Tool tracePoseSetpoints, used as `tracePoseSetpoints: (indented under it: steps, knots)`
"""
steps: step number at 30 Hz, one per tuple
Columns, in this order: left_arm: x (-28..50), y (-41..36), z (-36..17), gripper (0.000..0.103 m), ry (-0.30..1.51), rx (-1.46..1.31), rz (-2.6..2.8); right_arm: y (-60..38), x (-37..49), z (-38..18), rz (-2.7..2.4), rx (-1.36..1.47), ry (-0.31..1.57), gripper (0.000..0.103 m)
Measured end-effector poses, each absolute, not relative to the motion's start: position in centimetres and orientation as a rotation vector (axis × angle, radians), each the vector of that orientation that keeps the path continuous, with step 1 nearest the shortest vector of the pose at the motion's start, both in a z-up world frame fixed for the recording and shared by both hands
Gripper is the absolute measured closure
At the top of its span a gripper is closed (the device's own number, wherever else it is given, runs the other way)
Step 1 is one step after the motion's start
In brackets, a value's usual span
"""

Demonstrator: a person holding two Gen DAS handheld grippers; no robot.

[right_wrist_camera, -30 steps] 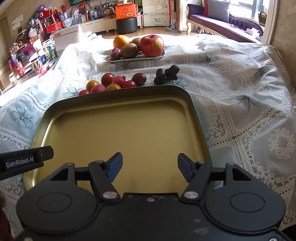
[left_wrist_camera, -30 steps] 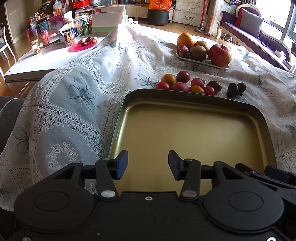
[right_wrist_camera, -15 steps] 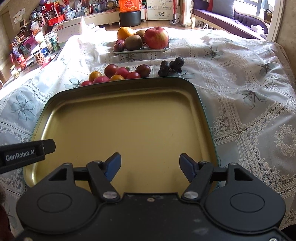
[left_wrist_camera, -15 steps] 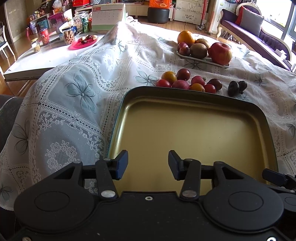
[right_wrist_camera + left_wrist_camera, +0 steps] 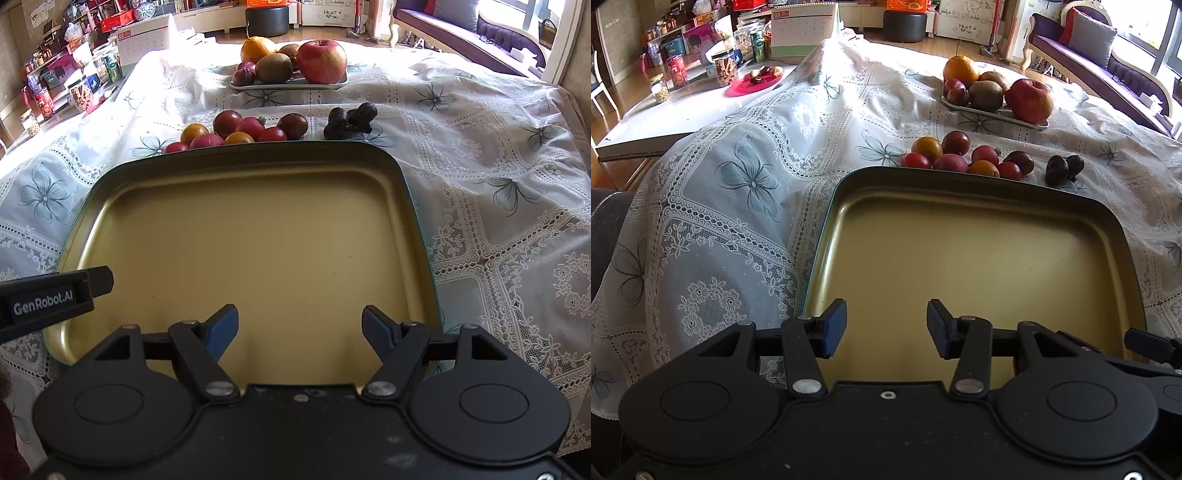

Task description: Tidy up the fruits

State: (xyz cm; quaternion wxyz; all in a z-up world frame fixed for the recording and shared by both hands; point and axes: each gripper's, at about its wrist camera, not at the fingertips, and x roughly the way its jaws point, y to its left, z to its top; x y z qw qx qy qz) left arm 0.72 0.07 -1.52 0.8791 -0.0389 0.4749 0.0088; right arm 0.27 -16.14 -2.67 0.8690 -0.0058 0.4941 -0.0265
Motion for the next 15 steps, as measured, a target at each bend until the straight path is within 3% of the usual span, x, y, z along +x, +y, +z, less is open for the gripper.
tracePoseSetpoints:
  steps: [15]
  knots:
    - [0.96,0.35,-1.62,0.049,0.998,-0.084,0.026,-16.07,0.72,-2.01,-0.07,-0.023,1.067,0.022]
